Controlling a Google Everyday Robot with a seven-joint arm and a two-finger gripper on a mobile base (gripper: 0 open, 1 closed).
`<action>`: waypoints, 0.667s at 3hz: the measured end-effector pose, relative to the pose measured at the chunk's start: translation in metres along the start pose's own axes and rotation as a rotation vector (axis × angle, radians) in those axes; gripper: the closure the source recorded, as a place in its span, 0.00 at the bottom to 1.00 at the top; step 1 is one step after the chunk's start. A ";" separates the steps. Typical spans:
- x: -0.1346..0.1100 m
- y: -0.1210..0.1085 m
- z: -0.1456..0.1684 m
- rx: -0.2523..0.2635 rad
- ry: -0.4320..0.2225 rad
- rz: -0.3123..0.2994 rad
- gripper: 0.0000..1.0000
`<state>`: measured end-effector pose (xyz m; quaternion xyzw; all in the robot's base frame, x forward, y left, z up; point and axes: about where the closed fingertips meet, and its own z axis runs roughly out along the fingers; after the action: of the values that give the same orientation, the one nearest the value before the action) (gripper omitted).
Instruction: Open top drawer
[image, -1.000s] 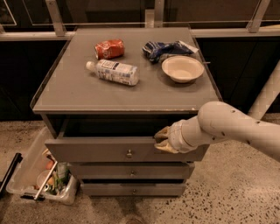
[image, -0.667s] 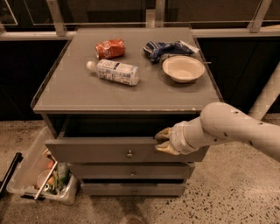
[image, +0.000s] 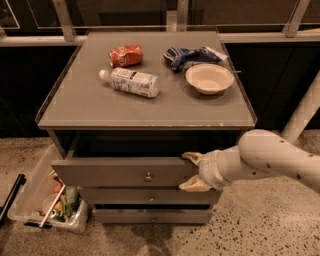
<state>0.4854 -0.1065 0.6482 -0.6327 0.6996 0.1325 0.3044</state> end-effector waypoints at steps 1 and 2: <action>-0.004 -0.001 -0.002 0.000 0.000 0.000 0.83; -0.007 -0.003 -0.005 0.000 0.000 0.000 1.00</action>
Offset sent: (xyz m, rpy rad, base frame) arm -0.1216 -0.0623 -0.0641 0.1655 0.1310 -0.0704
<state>0.4868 -0.1047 0.6569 -0.6327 0.6996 0.1326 0.3044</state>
